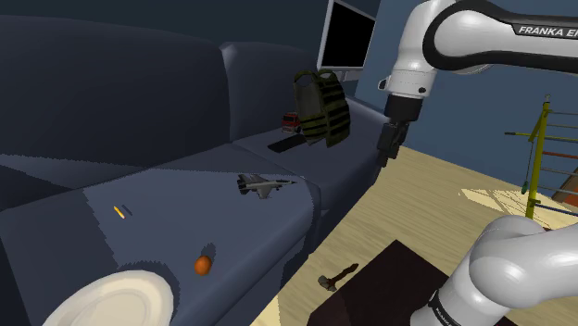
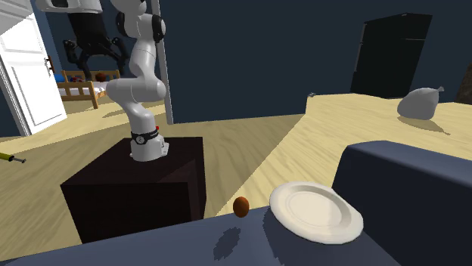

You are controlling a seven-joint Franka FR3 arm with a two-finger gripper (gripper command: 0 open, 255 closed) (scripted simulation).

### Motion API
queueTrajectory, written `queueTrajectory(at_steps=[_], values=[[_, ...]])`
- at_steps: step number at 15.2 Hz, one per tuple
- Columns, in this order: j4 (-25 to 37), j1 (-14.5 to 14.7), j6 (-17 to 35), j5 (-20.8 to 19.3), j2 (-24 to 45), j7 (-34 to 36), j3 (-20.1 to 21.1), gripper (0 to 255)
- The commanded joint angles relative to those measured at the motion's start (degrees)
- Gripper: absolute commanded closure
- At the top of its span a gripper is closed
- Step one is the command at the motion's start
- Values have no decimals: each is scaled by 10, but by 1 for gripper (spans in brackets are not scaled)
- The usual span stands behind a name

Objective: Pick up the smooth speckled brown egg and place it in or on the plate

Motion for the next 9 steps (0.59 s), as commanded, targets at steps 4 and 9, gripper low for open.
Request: queueTrajectory(at_steps=[4, 9], values=[[-25, 11, 53, 23, 17, 21, 26, 0], [-52, 30, 144, 58, 63, 55, 72, 0]])
